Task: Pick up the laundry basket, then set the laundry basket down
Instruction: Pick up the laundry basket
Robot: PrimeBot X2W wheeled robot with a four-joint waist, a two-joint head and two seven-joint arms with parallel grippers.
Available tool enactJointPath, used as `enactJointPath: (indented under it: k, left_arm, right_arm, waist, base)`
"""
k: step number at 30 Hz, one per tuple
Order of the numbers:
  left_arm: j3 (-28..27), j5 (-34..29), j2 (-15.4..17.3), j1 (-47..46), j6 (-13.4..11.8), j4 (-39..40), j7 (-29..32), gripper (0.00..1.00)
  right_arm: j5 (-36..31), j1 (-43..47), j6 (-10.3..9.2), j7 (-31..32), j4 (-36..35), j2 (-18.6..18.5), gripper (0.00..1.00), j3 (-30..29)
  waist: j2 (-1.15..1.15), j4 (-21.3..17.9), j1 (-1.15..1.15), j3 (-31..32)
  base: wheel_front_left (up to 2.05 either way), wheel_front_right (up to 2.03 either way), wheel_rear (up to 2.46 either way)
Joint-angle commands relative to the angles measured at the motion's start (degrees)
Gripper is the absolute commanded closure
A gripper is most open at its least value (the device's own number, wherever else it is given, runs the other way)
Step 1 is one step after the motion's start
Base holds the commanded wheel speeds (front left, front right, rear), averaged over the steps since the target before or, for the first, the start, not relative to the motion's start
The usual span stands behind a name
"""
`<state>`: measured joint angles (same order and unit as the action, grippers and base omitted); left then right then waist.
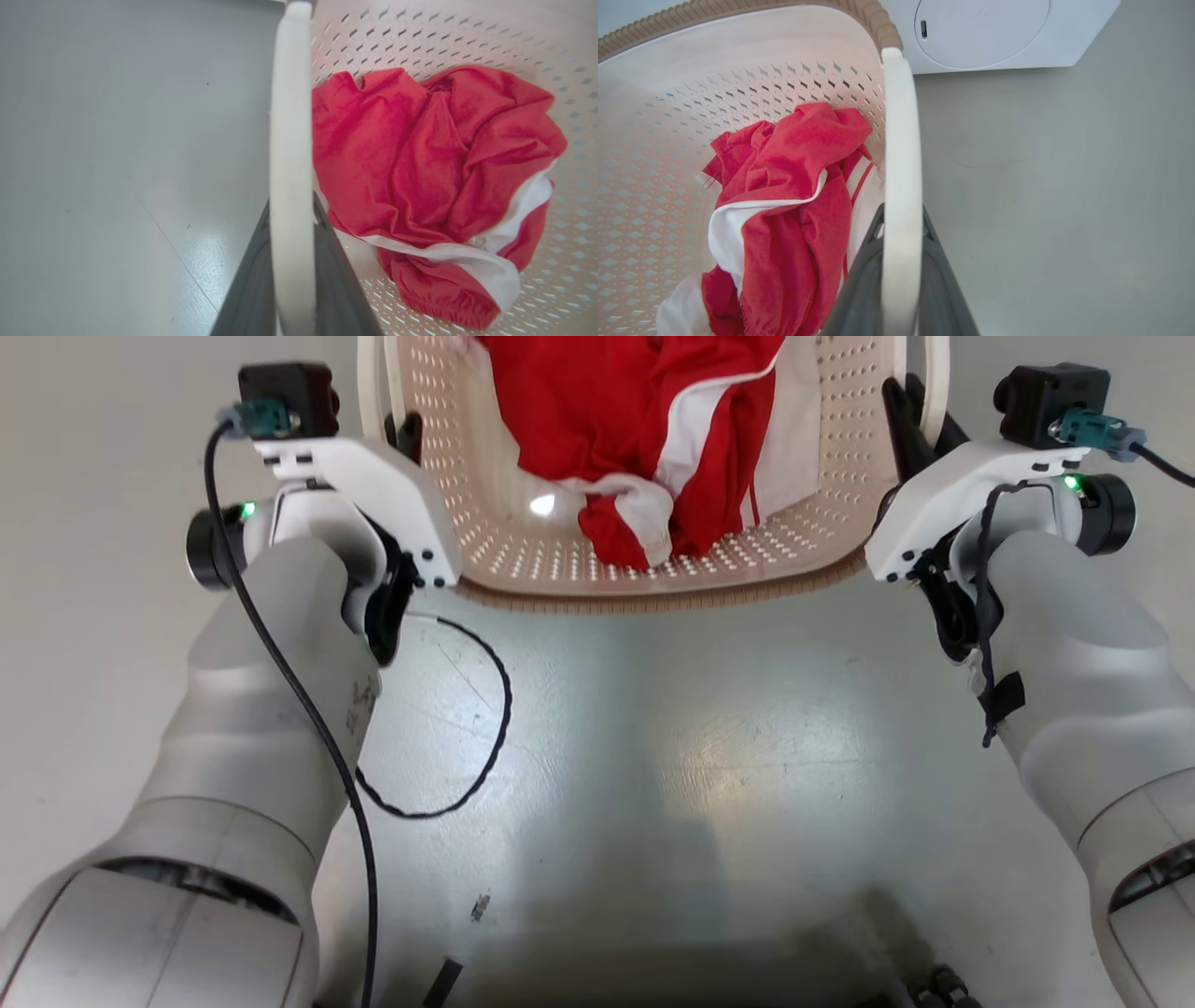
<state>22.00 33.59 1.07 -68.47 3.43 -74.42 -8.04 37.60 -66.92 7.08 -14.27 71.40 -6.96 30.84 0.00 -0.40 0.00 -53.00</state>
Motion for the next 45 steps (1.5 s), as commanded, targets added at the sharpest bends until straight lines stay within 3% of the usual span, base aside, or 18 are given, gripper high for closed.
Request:
enactJointPath:
  k: [1,28,45]
  left_arm:
    - [-0.1,0.6,1.8,2.2,0.1,0.5,0.2,1.00]
    - [5.9,5.6,1.8,19.7,0.1,0.5,10.0,1.00]
    - [7.3,8.2,1.8,26.8,0.0,0.5,13.1,1.00]
  right_arm:
    - [0.5,3.4,0.41,0.0,-0.3,0.9,1.00,1.0]
    - [9.1,17.5,0.41,13.3,1.1,3.6,1.00,9.3]
    - [13.1,24.3,0.41,19.0,0.4,4.1,1.00,14.0]
  waist:
    - [0.00,-0.1,0.00,1.6]
    - [0.00,-3.2,0.00,29.7]
    - [0.00,-4.6,0.00,41.2]
  base:
    - [0.00,0.00,0.00]
    - [0.00,0.00,0.00]
    - [0.00,0.00,0.00]
